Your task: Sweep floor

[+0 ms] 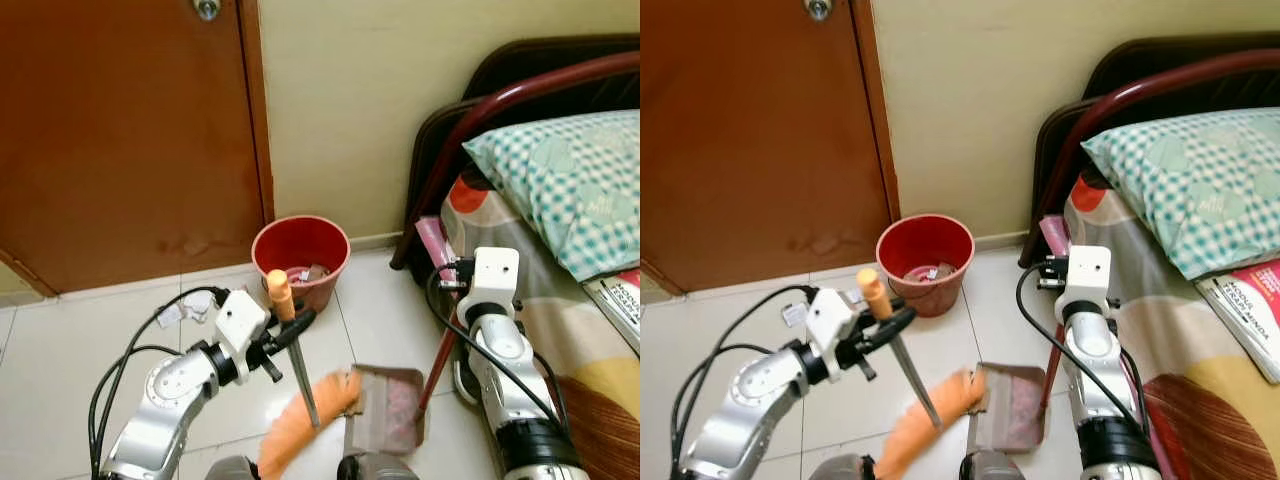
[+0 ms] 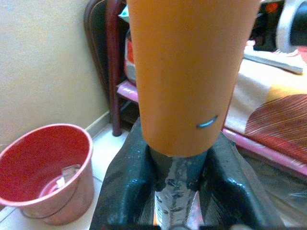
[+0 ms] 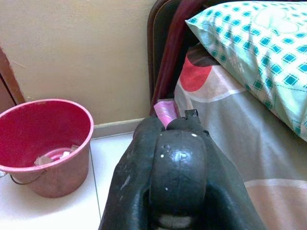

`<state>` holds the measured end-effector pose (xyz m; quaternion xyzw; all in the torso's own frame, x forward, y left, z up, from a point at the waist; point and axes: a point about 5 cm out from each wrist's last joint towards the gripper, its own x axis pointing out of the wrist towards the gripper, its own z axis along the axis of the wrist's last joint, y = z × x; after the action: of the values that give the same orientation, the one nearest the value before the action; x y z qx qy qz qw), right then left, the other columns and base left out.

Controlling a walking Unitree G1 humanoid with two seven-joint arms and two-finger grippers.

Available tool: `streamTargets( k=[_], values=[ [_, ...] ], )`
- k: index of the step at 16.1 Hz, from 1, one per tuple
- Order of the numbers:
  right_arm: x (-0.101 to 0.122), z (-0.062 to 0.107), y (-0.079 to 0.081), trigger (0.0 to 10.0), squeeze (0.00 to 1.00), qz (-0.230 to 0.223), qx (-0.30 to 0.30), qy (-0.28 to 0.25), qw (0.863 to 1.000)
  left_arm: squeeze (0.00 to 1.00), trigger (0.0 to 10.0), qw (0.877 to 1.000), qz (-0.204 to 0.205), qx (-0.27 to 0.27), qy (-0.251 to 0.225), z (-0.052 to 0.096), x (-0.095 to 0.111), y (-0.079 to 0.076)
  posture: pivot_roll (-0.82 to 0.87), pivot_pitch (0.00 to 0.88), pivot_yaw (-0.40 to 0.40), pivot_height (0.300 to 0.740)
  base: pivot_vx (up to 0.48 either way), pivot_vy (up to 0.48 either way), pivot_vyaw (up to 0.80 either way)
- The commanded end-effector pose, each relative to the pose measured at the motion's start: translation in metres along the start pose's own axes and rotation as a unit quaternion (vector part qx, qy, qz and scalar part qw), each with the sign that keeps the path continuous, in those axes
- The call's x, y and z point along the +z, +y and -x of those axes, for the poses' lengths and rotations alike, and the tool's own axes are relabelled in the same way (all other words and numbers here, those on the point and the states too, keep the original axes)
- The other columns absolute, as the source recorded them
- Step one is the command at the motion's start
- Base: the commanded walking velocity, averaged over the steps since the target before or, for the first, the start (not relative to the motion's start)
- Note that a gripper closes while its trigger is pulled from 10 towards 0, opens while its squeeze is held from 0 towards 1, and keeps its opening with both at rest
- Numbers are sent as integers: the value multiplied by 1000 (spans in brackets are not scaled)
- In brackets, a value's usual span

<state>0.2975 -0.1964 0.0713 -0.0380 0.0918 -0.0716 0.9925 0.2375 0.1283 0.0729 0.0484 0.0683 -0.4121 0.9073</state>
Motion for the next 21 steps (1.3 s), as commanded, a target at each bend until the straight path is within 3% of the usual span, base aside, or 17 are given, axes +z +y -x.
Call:
streamTargets(
  k=[1, 5, 8, 9, 13, 15, 17, 19, 21],
  values=[
    [0, 0, 3, 10000, 0, -7, 9, 3, 1000, 0, 10000, 998, -36, 25, 51, 13, -11, 14, -10, 86, -52, 740, 0, 0, 0],
    [1, -1, 1, 10000, 0, -5, 8, 1, 1000, 0, 10000, 994, -57, 62, 69, 22, -19, 29, -11, 85, -51, 740, 0, 0, 0],
    [2, -1, 1, 10000, 0, -6, 6, -3, 1000, 0, 10000, 987, -64, 126, 72, 27, -21, 46, -12, 83, -51, 740, 0, 0, 0],
    [3, -1, 1, 10000, 0, -8, 6, -8, 1000, 0, 10000, 980, -65, 169, 77, 31, -23, 56, -12, 83, -51, 740, 0, 0, 0],
    [9, -2, 4, 10000, 0, -19, 16, -24, 999, 0, 10000, 970, -66, 219, 87, 44, -28, 65, -12, 83, -51, 740, 0, 0, 0],
    [10, -1, 10, 10000, 0, -31, 35, -28, 999, 0, 10000, 966, -67, 232, 95, 50, -32, 66, -4, 85, -50, 740, 0, 0, 0],
    [10, 1, 25, 10000, 0, -45, 77, -26, 996, 0, 10000, 949, -76, 283, 116, 63, -38, 73, -2, 86, -51, 740, 0, 0, 0],
    [11, 1, 34, 10000, 0, -51, 91, -27, 994, 0, 10000, 938, -54, 326, 103, 66, -35, 80, -1, 85, -51, 740, 0, 0, 0],
    [13, -2, 35, 10000, 0, -35, 84, -33, 995, 0, 10000, 944, -9, 312, 109, 62, -36, 73, 5, 88, -51, 740, 0, 0, 0]
  ],
)
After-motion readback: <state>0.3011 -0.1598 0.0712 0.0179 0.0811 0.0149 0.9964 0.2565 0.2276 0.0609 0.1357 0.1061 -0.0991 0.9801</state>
